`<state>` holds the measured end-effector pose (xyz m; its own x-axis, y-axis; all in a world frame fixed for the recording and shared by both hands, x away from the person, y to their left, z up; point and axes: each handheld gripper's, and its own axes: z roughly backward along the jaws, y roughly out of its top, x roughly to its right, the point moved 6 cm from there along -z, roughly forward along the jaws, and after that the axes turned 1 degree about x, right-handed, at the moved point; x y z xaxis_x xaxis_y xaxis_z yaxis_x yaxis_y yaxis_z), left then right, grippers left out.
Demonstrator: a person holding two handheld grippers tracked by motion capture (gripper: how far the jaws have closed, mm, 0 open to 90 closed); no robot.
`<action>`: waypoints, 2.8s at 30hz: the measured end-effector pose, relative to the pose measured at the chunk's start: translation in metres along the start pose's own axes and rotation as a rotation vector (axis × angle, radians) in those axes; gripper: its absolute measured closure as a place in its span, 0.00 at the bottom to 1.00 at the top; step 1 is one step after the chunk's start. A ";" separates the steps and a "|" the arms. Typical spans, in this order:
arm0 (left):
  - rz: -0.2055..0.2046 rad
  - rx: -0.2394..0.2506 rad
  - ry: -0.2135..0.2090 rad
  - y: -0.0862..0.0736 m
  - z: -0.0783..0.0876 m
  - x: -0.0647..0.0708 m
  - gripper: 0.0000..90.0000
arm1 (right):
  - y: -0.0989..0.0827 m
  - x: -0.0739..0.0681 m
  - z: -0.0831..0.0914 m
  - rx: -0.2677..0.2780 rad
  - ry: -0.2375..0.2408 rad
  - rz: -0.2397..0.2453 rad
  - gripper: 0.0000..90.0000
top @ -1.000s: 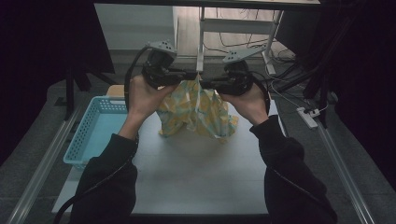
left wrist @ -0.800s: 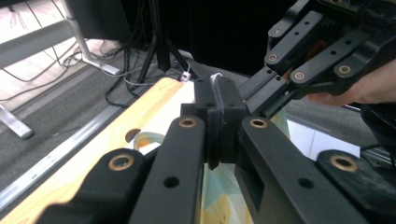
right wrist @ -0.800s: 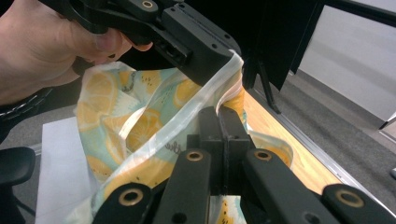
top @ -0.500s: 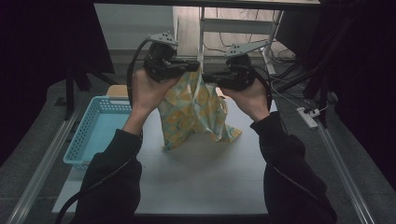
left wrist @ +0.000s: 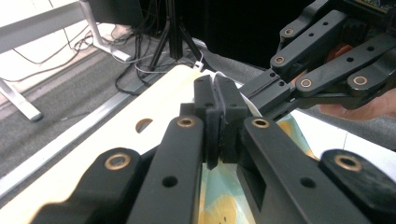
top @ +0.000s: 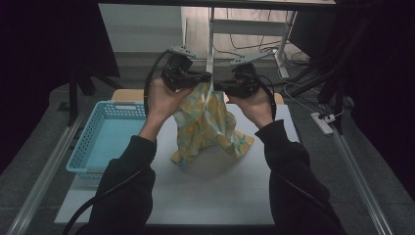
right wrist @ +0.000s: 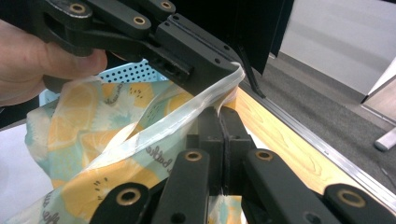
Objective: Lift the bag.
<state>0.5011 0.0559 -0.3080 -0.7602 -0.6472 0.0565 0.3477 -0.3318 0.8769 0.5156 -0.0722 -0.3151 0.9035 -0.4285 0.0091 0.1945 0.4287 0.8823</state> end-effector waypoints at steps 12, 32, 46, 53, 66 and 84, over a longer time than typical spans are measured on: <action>0.009 0.016 -0.009 -0.012 -0.002 -0.003 0.68 | -0.010 0.008 0.000 0.008 -0.017 -0.050 0.80; 0.015 -0.022 -0.009 -0.043 0.012 -0.007 0.18 | -0.029 0.010 0.005 0.017 -0.030 -0.082 0.52; 0.045 -0.032 -0.014 -0.088 0.018 -0.011 0.00 | -0.054 0.010 0.004 0.017 -0.035 -0.118 0.33; 0.054 -0.027 -0.026 -0.108 0.025 -0.008 0.00 | -0.068 0.005 0.006 0.004 -0.035 -0.107 0.27; 0.098 -0.052 -0.013 -0.154 0.039 -0.001 0.00 | -0.104 -0.010 0.016 -0.016 -0.044 -0.109 0.15; 0.152 -0.050 0.012 -0.216 0.066 0.020 0.00 | -0.163 -0.036 0.032 -0.043 -0.056 -0.094 0.07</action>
<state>0.3742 0.1598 -0.4644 -0.6901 -0.7007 0.1809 0.4856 -0.2631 0.8337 0.4394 -0.1516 -0.4439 0.8579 -0.5118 -0.0448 0.2941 0.4177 0.8597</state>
